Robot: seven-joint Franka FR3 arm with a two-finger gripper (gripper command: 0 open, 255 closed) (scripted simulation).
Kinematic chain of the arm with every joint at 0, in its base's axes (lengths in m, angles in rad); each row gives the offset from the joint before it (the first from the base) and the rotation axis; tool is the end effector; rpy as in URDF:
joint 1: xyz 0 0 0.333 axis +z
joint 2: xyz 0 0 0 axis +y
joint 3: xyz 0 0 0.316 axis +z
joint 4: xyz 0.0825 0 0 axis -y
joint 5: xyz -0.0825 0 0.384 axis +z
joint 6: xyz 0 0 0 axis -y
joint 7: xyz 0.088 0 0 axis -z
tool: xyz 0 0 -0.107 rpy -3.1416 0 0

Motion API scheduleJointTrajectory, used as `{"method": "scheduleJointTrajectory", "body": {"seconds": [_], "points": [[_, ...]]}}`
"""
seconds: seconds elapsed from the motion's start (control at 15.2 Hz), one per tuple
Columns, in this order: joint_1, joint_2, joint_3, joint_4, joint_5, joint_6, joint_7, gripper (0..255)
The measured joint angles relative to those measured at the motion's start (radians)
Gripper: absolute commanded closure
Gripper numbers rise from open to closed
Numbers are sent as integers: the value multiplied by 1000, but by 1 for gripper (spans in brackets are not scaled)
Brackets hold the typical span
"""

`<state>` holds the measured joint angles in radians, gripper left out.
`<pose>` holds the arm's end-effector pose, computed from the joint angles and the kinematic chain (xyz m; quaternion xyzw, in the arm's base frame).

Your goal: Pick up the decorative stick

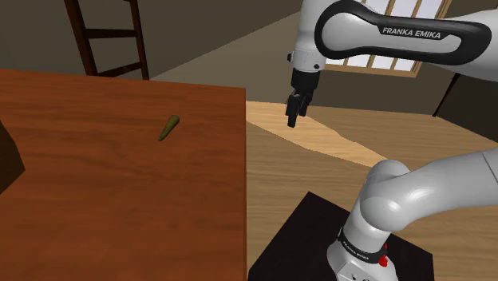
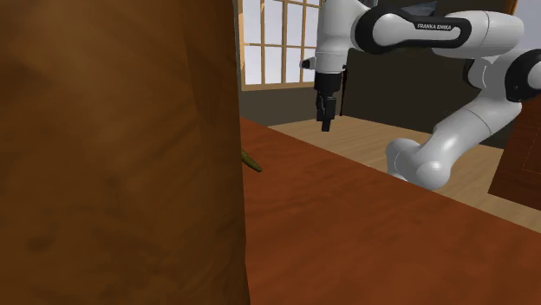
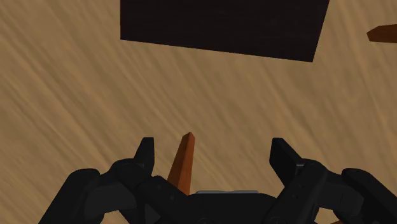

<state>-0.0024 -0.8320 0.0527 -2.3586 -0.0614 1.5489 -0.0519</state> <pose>0.2922 0.0134 0.6012 0.9978 0.0416 0.0103 0.0502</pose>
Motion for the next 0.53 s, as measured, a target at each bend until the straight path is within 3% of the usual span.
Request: {"method": "scheduleJointTrajectory", "body": {"seconds": [0.2, 0.53], "points": [[-3, 14, 33, 17, 25, -11, 55, 0], [-19, 85, 159, 108, 120, -57, 281, 0]]}}
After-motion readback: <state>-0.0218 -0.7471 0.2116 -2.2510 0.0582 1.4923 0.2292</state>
